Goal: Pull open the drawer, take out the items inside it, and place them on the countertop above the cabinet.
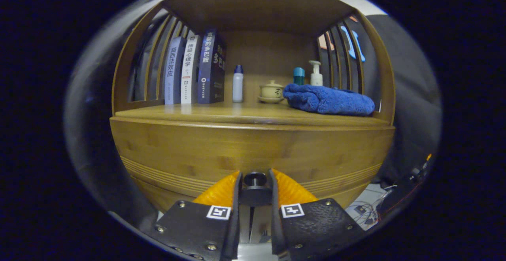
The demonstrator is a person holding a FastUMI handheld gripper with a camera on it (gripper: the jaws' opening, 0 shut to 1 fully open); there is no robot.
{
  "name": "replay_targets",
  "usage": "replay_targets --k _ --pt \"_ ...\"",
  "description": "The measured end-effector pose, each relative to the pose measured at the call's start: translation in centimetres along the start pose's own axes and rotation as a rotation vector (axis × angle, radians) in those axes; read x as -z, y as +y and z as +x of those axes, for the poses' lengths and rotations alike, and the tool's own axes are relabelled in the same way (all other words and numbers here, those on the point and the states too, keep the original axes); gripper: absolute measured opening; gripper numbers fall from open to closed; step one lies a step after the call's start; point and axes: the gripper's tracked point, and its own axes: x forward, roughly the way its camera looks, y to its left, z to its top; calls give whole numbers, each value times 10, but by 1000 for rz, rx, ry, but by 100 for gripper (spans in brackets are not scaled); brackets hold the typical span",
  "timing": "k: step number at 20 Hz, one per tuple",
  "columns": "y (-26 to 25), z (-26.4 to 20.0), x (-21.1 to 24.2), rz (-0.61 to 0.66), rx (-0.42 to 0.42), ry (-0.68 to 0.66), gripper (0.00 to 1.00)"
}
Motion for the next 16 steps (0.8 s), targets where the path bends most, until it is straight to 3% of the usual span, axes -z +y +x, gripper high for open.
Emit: replay_targets --k 1,2,16 --pt "0 1 1 24 4 17 32" --pt "-1 -3 2 23 8 22 23" --pt "-10 -109 23 -18 -38 -14 23"
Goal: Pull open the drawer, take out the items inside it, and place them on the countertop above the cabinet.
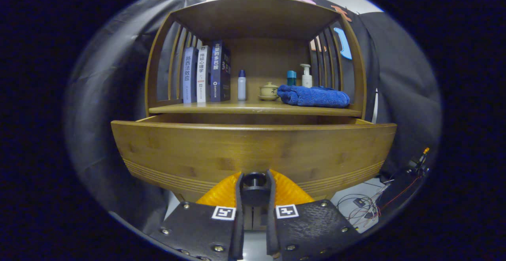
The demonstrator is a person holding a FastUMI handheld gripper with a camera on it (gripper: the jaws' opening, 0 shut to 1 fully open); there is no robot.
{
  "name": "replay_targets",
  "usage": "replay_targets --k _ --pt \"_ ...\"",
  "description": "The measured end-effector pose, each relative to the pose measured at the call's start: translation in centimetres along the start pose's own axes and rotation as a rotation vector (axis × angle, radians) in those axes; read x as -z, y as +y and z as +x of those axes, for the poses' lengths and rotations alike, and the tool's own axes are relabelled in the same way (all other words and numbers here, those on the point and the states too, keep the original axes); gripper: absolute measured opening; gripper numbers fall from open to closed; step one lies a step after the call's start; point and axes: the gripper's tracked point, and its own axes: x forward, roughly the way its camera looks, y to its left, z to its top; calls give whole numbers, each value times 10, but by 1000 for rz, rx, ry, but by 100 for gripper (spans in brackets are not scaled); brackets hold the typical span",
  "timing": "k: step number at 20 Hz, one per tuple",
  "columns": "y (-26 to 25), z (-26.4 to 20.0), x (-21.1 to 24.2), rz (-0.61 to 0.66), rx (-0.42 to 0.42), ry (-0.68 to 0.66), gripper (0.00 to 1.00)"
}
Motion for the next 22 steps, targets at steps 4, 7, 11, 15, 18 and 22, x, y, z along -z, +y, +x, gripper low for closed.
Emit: replay_targets --k 4,7,11,15,18,22 --pt "-1 -26 11 45 -28 11 23" --pt "5 -43 16 49 -47 20 23" --pt "7 -55 11 83 -49 9 23" --pt "-21 -74 -21 -16 51 -81 9" --pt "-15 -81 -7 -16 -16 -16 3" --pt "-16 -84 -39 81 -40 -47 11"
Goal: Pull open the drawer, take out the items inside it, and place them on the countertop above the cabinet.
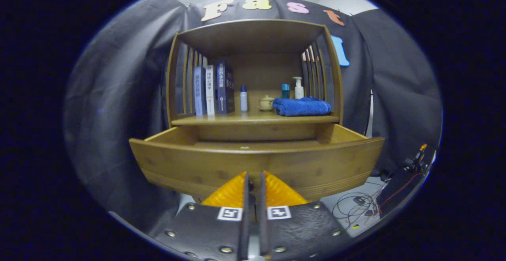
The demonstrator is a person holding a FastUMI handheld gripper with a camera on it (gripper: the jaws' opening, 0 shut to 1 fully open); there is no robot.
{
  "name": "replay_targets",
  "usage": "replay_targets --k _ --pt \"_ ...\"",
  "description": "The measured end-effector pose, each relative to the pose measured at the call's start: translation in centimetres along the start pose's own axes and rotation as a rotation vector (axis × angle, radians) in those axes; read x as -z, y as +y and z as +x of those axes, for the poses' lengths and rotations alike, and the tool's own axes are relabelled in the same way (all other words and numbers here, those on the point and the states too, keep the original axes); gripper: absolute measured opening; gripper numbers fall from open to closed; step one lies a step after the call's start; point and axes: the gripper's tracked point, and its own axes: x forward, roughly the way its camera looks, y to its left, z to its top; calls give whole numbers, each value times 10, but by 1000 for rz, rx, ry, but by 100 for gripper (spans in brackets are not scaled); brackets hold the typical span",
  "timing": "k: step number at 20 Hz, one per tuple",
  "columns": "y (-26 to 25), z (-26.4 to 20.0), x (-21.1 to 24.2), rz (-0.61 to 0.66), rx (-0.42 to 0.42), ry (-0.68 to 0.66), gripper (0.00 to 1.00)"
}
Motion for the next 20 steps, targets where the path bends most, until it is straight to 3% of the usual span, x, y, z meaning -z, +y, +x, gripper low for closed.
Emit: replay_targets --k 3,5,8,15,20 --pt "5 1 -29 30 -7 -4 40" --pt "9 4 -44 70 -17 6 64" --pt "4 19 -48 102 42 92 100" --pt "14 56 -54 46 56 296 100" --pt "27 87 -51 -36 9 413 100"
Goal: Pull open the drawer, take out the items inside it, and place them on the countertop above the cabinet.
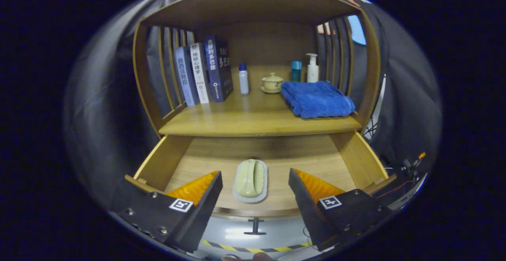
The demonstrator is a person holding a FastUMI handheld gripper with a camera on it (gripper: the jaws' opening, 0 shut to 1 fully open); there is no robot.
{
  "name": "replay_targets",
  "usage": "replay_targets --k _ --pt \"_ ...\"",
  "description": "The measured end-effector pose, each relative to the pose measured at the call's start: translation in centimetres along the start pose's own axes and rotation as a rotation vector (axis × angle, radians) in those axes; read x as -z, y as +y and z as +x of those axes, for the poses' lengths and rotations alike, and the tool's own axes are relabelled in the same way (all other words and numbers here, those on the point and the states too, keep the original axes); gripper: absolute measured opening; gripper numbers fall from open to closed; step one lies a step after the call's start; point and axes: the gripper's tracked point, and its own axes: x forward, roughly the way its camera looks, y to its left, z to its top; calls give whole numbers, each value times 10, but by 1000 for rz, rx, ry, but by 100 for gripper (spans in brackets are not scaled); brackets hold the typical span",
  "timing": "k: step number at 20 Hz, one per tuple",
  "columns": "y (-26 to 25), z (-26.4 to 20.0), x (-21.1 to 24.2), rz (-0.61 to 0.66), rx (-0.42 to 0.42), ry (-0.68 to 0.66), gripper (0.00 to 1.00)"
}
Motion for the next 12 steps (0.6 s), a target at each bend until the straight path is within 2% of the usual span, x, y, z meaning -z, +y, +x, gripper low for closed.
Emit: replay_targets --k 3,7,10,11,12 --pt "6 26 3 1 -6 95 100" --pt "-6 73 17 12 42 190 95" --pt "3 93 40 21 7 266 79" --pt "4 97 45 29 0 284 79" --pt "8 94 48 46 -19 303 55"
